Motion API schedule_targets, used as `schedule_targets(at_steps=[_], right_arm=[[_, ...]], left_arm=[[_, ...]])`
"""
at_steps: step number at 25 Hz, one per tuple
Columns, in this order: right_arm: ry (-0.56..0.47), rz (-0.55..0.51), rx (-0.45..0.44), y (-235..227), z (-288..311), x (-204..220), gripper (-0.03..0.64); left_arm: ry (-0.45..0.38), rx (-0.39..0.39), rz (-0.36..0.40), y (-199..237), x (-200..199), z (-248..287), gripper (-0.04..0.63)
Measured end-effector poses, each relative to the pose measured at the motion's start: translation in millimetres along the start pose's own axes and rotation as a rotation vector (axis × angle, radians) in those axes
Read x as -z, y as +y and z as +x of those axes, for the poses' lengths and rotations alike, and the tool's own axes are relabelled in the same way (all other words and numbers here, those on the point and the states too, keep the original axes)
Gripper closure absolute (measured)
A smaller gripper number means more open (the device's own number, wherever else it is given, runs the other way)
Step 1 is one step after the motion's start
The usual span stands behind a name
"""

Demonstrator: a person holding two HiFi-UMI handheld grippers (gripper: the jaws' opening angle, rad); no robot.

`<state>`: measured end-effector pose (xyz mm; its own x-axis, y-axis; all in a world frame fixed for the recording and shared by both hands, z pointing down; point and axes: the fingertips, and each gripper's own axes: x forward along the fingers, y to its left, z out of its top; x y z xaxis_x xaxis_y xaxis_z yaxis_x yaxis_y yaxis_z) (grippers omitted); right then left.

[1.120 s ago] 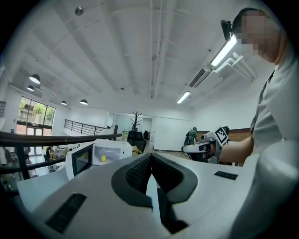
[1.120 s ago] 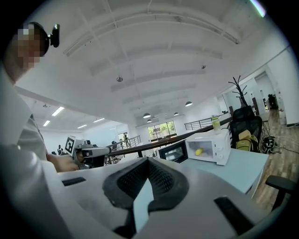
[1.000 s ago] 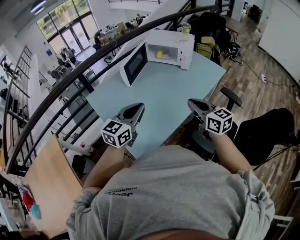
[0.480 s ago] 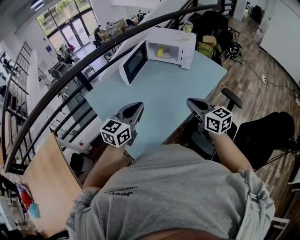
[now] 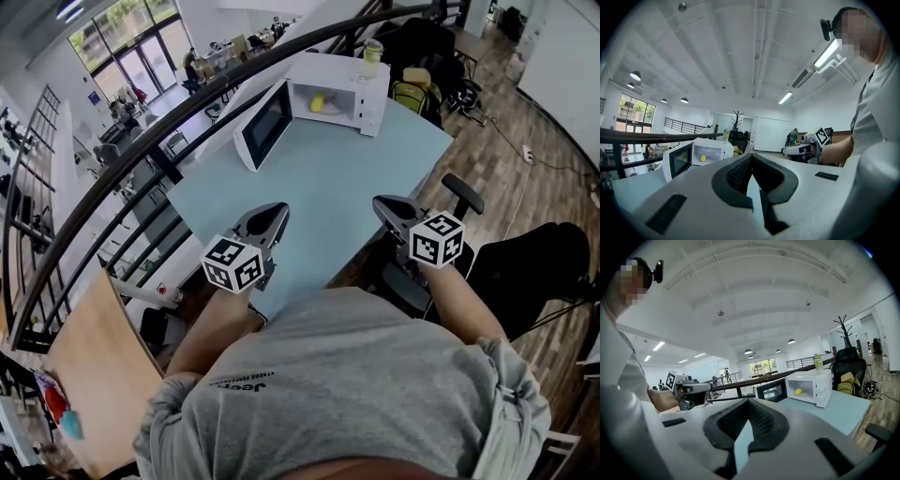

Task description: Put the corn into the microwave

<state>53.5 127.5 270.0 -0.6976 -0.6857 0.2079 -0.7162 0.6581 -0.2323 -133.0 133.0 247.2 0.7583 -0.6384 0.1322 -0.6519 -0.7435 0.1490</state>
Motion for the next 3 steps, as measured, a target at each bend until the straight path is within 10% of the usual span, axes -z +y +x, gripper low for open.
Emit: schedule_targets(at_steps=[3], right_arm=[[0.002,0.0,-0.002,1.2,1.5,-0.8,0.601]], left_arm=[[0.0,0.0,-0.001,1.9,-1.1,-0.7,0.577]])
